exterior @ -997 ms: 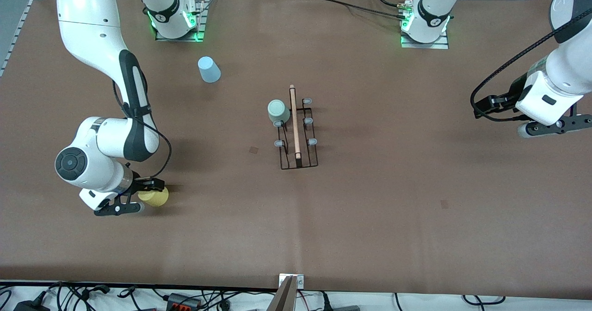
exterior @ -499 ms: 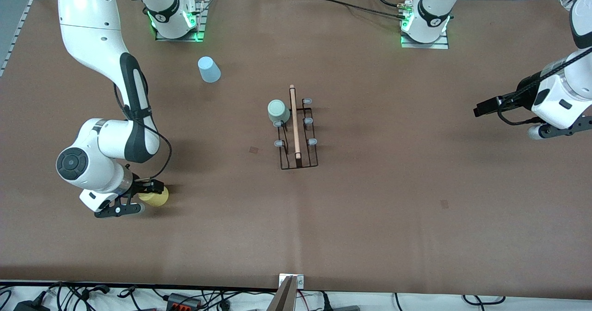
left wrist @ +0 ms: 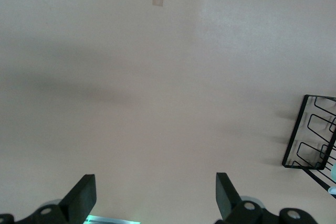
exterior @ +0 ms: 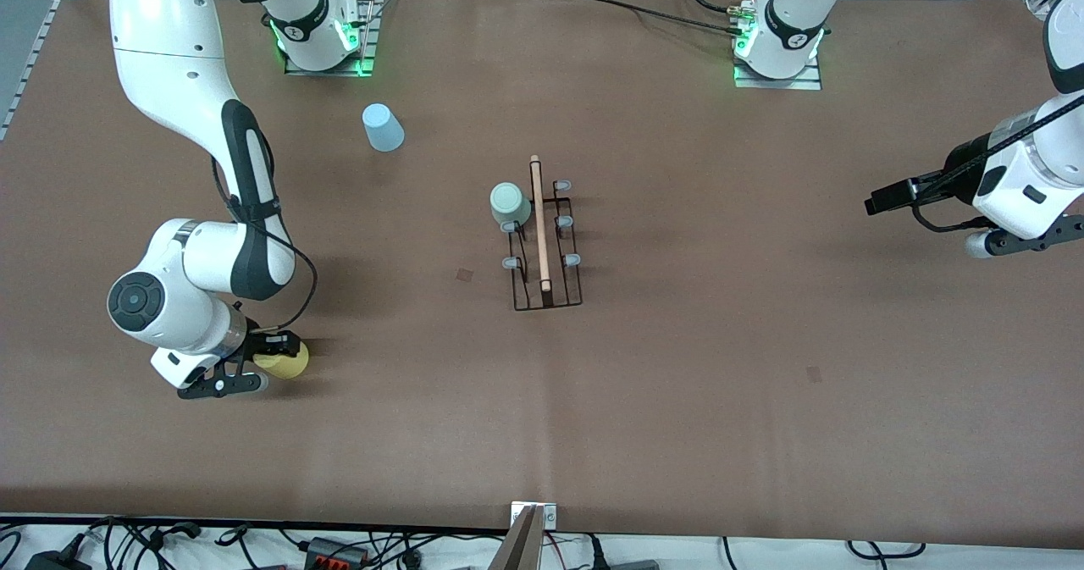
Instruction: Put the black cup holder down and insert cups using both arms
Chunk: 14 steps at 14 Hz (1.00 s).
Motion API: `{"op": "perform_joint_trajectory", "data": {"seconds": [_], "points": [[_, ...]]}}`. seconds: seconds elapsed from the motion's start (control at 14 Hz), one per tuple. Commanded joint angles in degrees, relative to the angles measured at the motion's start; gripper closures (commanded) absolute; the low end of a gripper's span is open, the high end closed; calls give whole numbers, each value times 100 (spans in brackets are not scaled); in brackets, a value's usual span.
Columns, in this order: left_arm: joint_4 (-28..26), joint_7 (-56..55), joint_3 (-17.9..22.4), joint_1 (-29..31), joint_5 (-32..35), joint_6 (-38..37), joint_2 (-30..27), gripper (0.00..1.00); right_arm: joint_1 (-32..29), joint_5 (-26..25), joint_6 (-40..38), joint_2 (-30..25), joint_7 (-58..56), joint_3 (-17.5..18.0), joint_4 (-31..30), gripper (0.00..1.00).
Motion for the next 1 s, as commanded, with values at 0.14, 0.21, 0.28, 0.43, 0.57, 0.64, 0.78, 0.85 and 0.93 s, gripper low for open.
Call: {"op": "perform_joint_trajectory", "data": {"seconds": [0.14,0.21,0.28,0.43,0.57,0.64,0.78,0.85,0.93], "points": [[-21,70,-11,53,-114,-50,-43,0,-10,142,-653,-164,-146,44,35,83],[-21,78,-11,53,-122,-50,-43,0,51,142,-855,-269,-129,70,262,83],[-21,78,-11,53,-123,-50,-34,0,113,125,-1127,-279,-111,70,629,83],[-21,78,-2,88,-210,-67,10,0,297,142,-1812,-279,229,53,1079,83],[-21,279,-2,299,-437,-102,71,0,569,151,-2261,-296,932,70,1580,83],[-21,611,-2,456,-604,-102,167,0,788,203,-2446,-297,1327,61,1791,83],[-12,1437,-2,939,-1253,-111,448,0,1166,317,-2588,-297,2302,70,2021,83],[49,1745,-11,1219,-1665,-129,615,0,1368,326,-2580,-297,2680,70,2100,83],[145,1827,-72,1275,-1713,-190,625,0,1527,335,-2562,-297,2954,70,2153,83]]}}
